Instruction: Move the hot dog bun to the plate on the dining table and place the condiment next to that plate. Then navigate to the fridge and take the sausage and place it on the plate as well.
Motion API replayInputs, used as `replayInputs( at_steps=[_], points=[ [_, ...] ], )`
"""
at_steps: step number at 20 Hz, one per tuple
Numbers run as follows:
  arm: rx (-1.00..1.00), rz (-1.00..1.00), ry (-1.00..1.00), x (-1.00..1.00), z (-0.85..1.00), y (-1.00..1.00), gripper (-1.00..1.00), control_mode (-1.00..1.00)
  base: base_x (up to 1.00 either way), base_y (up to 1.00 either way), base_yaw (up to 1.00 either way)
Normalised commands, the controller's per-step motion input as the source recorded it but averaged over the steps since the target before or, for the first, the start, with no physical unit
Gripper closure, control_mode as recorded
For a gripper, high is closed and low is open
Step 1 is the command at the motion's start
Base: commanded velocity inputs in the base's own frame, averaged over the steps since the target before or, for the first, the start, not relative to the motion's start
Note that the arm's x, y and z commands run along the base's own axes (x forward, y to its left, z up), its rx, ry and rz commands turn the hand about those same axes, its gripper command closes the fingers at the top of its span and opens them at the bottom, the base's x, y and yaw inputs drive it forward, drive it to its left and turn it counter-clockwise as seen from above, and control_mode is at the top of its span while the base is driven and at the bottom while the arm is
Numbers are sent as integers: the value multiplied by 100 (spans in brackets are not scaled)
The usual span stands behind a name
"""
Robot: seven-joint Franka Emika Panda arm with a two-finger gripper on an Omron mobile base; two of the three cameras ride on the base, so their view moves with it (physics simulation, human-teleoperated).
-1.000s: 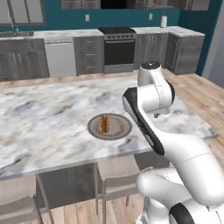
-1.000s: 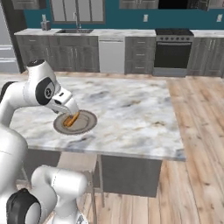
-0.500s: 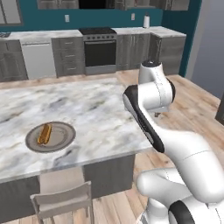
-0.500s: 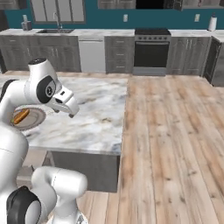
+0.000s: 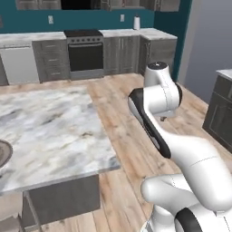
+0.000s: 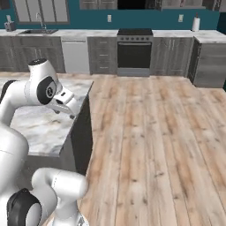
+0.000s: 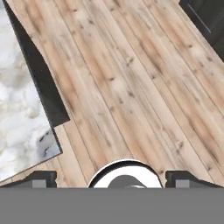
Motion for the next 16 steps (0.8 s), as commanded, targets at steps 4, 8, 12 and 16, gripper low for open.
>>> replayInputs(
  at_steps=[4, 8, 12, 16],
  points=[
    [0, 0, 0, 0, 0, 0, -100, 100, 88, -100, 8],
    [0, 0, 0, 0, 0, 0, -100, 100, 100, -100, 14],
    [0, 0, 0, 0, 0, 0, -100, 100, 100, -100, 13],
    [0, 0, 0, 0, 0, 0, -100, 100, 100, -100, 9]
  ],
)
